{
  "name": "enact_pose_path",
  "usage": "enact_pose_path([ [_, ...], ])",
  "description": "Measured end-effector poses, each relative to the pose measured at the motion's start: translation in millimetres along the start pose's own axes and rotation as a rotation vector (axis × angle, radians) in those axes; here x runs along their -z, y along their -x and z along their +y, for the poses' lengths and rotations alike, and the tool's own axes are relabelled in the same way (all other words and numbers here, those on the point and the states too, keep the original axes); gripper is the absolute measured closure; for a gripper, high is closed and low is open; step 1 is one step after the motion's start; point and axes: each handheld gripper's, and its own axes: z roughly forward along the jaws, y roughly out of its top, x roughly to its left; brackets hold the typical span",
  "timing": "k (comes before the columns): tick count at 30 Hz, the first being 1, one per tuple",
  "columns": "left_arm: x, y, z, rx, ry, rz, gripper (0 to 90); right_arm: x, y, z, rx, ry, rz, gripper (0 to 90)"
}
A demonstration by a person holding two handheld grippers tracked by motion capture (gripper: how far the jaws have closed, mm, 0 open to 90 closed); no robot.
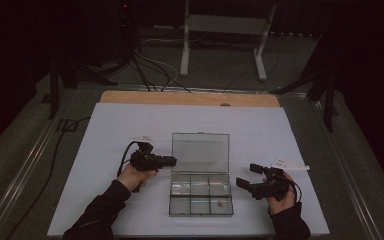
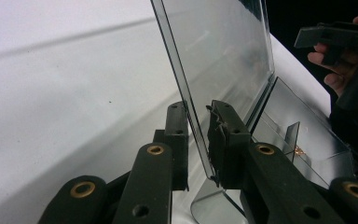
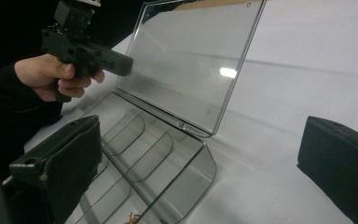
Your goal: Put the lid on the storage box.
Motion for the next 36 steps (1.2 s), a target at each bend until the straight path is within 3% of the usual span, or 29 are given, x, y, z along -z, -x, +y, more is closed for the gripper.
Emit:
enact_pose_path([
  [12,5.9,1.7,-1.7,-0.084,0.034,-0.028,87.0,-0.3,-0.3,-0.1,-0.002,-0.002,0.001,0.0],
  [20,8.5,6.6,-2.8,-0.138,0.038,-0.023,87.6,-0.7,-0.6,-0.2,-0.002,-0.003,0.003,0.0],
  [36,10.6,11.3,-4.8,-0.204,0.048,-0.005,87.9,-0.2,-3.6,1.3,0.011,-0.007,0.002,0.0],
])
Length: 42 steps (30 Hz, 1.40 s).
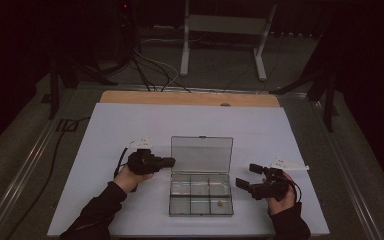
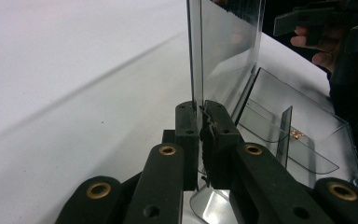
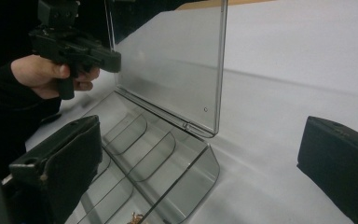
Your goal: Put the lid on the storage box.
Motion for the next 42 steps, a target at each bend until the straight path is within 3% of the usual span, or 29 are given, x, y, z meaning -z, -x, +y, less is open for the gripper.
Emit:
enact_pose_path([
  [10,1.9,4.1,-1.3,-0.053,0.008,0.008,88.4,4.9,-6.2,5.8,0.003,0.019,0.004,0.0],
  [13,2.1,5.1,-1.3,-0.065,0.009,0.013,88.4,6.8,-9.7,8.6,-0.002,0.025,0.024,0.0],
  [16,2.3,6.0,-1.7,-0.077,0.011,0.017,88.4,7.2,-16.9,12.7,0.024,0.01,0.06,0.0],
  [19,2.7,6.9,-1.9,-0.09,0.011,0.021,88.4,7.0,-20.9,14.1,0.062,0.02,0.059,0.0],
  [23,2.7,7.9,-2.2,-0.098,0.013,0.028,88.4,3.6,-27.3,15.6,0.087,-0.013,0.067,0.0],
  [28,3.1,9.4,-2.3,-0.115,0.012,0.033,88.4,-3.0,-32.4,16.7,0.055,-0.05,0.07,0.0],
  [32,3.3,9.9,-2.2,-0.122,0.01,0.035,88.4,-4.2,-36.2,16.7,0.047,-0.046,0.046,15.4],
  [33,3.4,10.0,-2.3,-0.127,0.011,0.035,88.4,-5.4,-36.7,17.1,0.036,-0.056,0.05,16.5],
  [36,3.5,10.5,-2.6,-0.144,0.013,0.036,88.4,-8.9,-36.8,15.4,0.03,-0.079,0.062,34.2],
  [37,3.5,10.5,-2.6,-0.144,0.013,0.036,88.4,-8.9,-36.8,15.4,0.03,-0.079,0.062,34.2],
  [42,3.9,11.4,-3.0,-0.166,0.014,0.038,88.4,-12.7,-34.1,16.3,0.008,-0.108,0.073,62.8],
])
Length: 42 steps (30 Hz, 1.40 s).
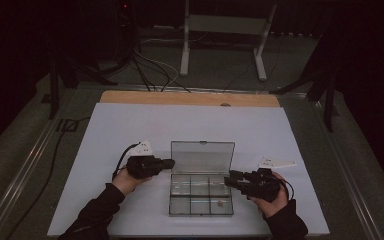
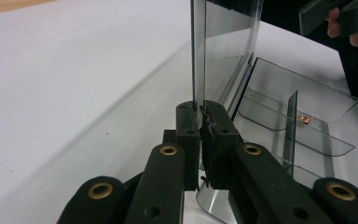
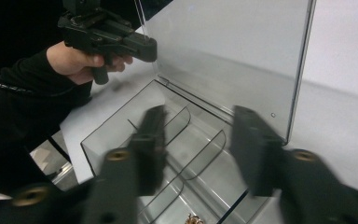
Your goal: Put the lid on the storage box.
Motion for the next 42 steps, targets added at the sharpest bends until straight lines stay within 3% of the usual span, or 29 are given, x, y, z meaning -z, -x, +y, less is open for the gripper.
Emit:
enact_pose_path([
  [1,0.1,0.1,0.0,-0.004,0.001,0.0,88.4,-0.8,2.1,0.4,-0.016,-0.008,-0.004,76.2],
  [3,0.4,1.0,-0.3,-0.023,0.003,0.001,88.4,-0.8,4.3,0.6,-0.034,-0.013,-0.011,90.0],
  [15,2.6,5.8,-1.5,-0.108,0.011,0.005,88.6,1.0,9.7,2.2,-0.085,-0.002,-0.003,90.0],
  [28,5.2,17.6,-4.4,-0.256,0.013,0.045,87.9,0.4,15.1,2.2,-0.122,-0.001,0.017,90.0],
  [38,6.8,20.1,-6.0,-0.269,0.001,0.036,85.0,-0.8,15.4,2.2,-0.126,-0.006,0.015,90.0],
  [42,8.1,21.6,-6.7,-0.259,0.008,0.021,79.4,-0.5,15.6,2.3,-0.126,-0.006,0.016,90.0],
])
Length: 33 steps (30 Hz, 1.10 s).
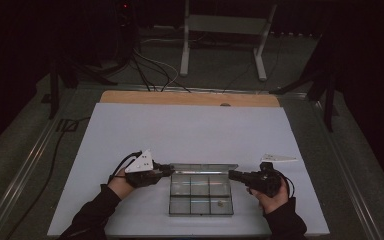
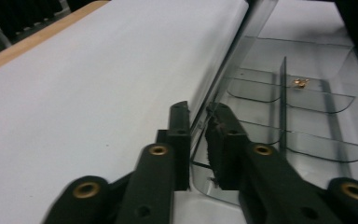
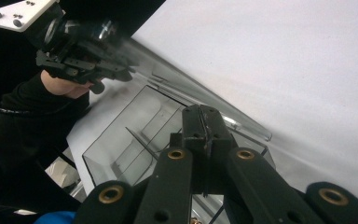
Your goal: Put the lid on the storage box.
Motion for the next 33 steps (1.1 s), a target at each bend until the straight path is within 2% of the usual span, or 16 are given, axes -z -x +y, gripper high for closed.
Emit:
enact_pose_path([
  [6,6.5,0.7,0.7,0.048,0.012,-0.013,58.7,-0.6,-0.7,-0.4,0.004,-0.003,0.0,90.0],
  [9,9.6,1.1,0.0,0.062,0.012,-0.007,55.7,-0.5,-0.7,-0.4,0.004,-0.002,0.0,90.0],
  [10,14.0,1.3,-0.7,0.081,0.005,0.002,50.3,-0.4,-0.5,-0.5,0.004,-0.003,0.0,90.0],
  [14,22.7,1.8,-1.8,0.12,0.008,-0.003,42.8,-1.0,-1.2,-1.2,0.011,-0.008,0.002,90.0],
  [17,29.1,3.7,-2.5,0.14,0.009,0.015,35.9,-1.6,-2.2,-1.5,0.022,-0.013,-0.002,90.0],
  [21,35.9,5.3,-3.4,0.213,-0.027,0.067,17.7,-1.4,-2.5,-1.6,0.023,-0.012,-0.004,90.0],
  [22,37.8,4.6,-4.5,0.221,-0.029,0.058,16.2,-1.4,-2.5,-1.7,0.024,-0.012,-0.003,90.0],
  [24,40.8,4.4,-6.6,0.234,-0.034,0.027,4.6,-1.3,-2.8,-2.0,0.024,-0.013,-0.004,90.0],
  [25,42.7,4.2,-7.8,0.246,-0.026,0.015,1.9,-1.2,-3.0,-2.1,0.026,-0.013,-0.005,90.0],
  [28,47.1,4.2,-11.0,0.265,-0.024,0.006,1.7,-1.1,-3.6,-2.6,0.028,-0.017,-0.007,90.0],
  [30,48.5,5.2,-13.0,0.267,-0.028,0.038,1.2,-1.1,-3.8,-3.1,0.028,-0.02,-0.006,90.0],
  [33,49.7,5.5,-15.9,0.27,-0.019,0.028,1.2,-1.2,-3.7,-4.5,0.032,-0.023,-0.008,90.0],
])
